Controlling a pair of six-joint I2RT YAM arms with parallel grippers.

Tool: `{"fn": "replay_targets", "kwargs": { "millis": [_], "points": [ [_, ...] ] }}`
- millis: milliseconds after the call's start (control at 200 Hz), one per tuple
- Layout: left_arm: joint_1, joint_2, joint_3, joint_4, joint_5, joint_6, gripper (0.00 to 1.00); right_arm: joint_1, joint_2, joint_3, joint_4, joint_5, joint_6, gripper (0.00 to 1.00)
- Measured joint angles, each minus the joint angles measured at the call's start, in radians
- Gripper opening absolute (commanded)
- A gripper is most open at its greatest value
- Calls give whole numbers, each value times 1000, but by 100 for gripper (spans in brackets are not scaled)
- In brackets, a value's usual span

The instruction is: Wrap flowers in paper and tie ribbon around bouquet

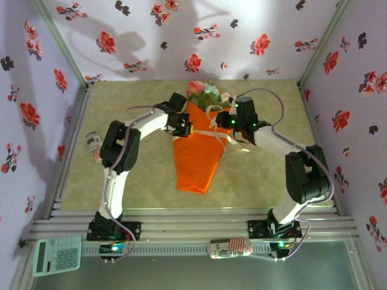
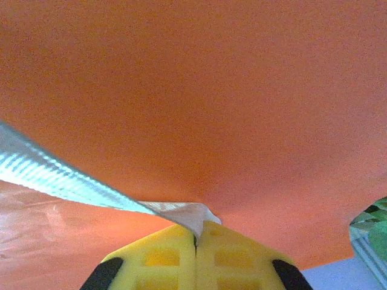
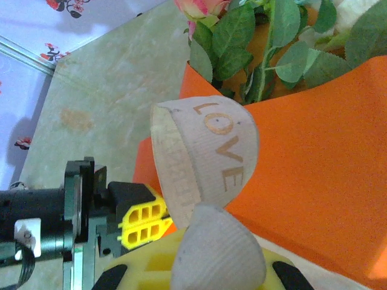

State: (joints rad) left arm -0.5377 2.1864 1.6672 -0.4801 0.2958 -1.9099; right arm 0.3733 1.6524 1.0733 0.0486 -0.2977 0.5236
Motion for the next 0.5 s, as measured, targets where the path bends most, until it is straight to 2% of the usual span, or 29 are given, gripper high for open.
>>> {"fn": "replay_targets", "kwargs": {
  "millis": [200,500],
  "points": [
    [-13,-79,-82,-2,13,67,0,0,101,83,-1,-28,0,0],
    [-95,-254,-199,10,45,141,0,17,278,225,-88,-132,-46,0]
  ]
}}
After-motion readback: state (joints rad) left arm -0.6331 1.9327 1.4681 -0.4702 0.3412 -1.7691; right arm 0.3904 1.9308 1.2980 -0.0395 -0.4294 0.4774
